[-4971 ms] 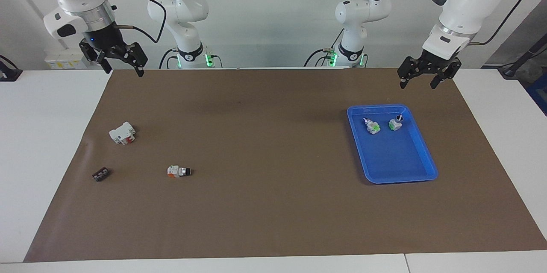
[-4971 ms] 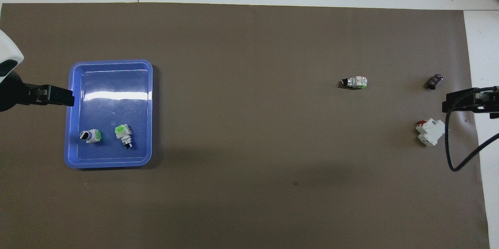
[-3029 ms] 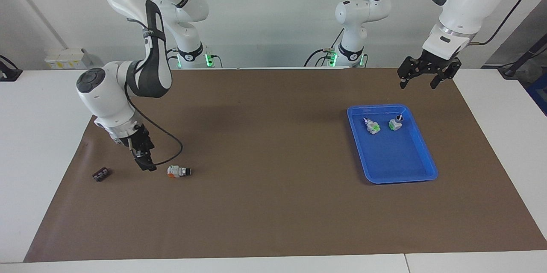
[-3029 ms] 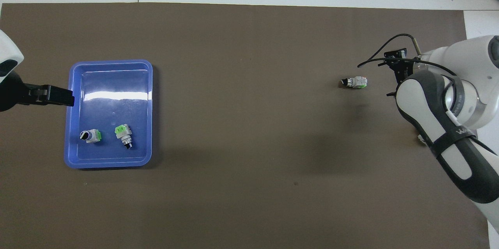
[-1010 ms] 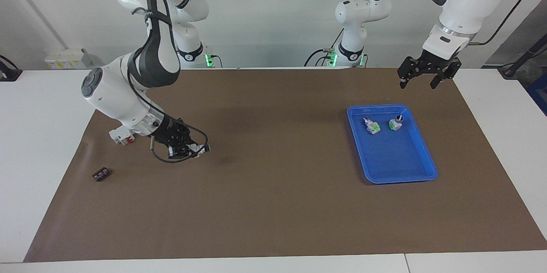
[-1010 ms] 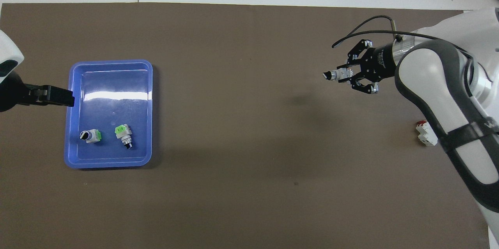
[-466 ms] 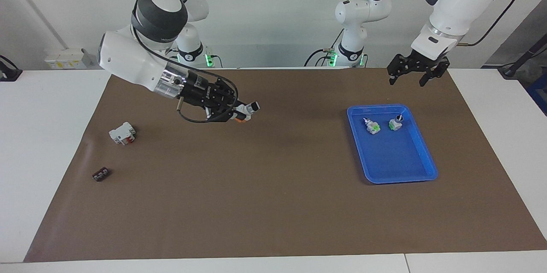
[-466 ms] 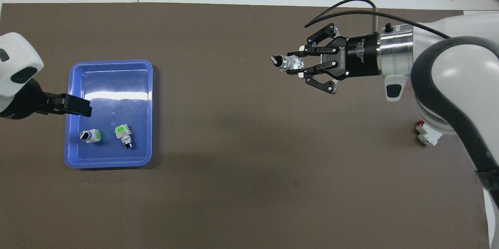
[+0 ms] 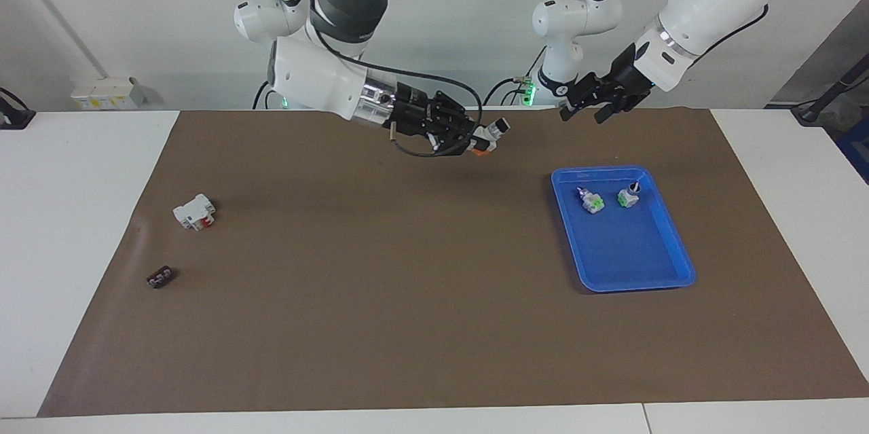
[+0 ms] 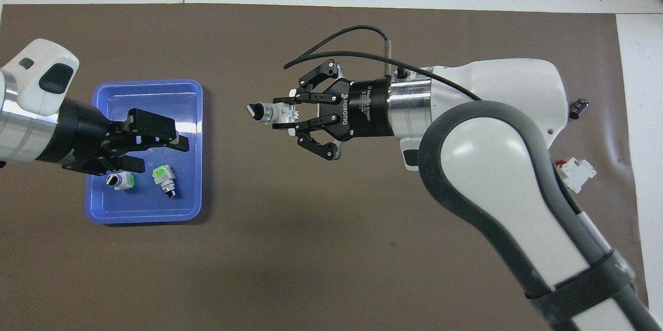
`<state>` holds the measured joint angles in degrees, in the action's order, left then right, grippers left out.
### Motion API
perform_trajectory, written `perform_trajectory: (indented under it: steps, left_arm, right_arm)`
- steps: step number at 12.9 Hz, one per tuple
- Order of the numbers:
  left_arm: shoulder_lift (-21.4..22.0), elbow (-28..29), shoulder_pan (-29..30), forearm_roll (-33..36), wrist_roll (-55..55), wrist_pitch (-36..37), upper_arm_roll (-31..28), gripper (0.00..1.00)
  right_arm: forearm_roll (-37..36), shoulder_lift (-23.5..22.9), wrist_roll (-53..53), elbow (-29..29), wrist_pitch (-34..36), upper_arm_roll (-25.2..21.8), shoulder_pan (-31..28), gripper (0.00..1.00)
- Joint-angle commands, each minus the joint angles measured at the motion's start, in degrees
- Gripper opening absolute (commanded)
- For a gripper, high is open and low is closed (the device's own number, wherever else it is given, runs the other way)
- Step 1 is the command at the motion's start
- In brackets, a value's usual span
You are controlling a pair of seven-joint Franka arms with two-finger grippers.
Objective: Turn and place switch with both arms
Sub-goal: 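Bring the switch toward the left gripper and close the left gripper on it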
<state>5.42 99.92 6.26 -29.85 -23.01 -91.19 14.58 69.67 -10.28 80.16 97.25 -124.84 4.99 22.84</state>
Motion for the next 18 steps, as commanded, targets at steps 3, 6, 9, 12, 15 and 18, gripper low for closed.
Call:
perform_trajectory:
  steps: [3, 6, 9, 12, 15, 18]
  left_arm:
    - [1.1, 0.4, 0.4, -12.3, -14.8, 0.7, 0.4, 0.72]
    - [1.1, 0.7, 0.8, -17.3, -17.1, 0.1, 0.1, 0.62]
    - [1.1, 1.1, 0.0, -18.8, -17.5, -3.9, 0.4, 0.57]
    - [1.3, 2.1, -1.8, -19.2, -17.7, -7.8, 1.1, 0.51]
    - [2.2, 4.4, -4.6, -19.2, -17.7, -12.3, 1.1, 0.44]
    - [2.3, 4.9, -5.6, -19.1, -17.6, -14.4, 1.1, 0.36]
  right_arm:
    - [1.3, 1.9, 0.5, 2.4, -0.3, -0.1, 1.3, 0.00]
    - [1.3, 2.0, 0.3, 2.9, -0.6, -0.1, 1.6, 0.00]
    - [1.3, 1.9, 0.1, 2.8, -1.5, -0.1, 1.6, 0.00]
    - [1.3, 1.9, -0.1, 2.8, -2.2, -0.1, 1.6, 0.00]
    - [1.4, 1.8, -0.2, 2.7, -2.6, -0.1, 1.5, 0.00]
    - [1.4, 1.8, -0.2, 2.5, -2.7, -0.1, 1.5, 0.00]
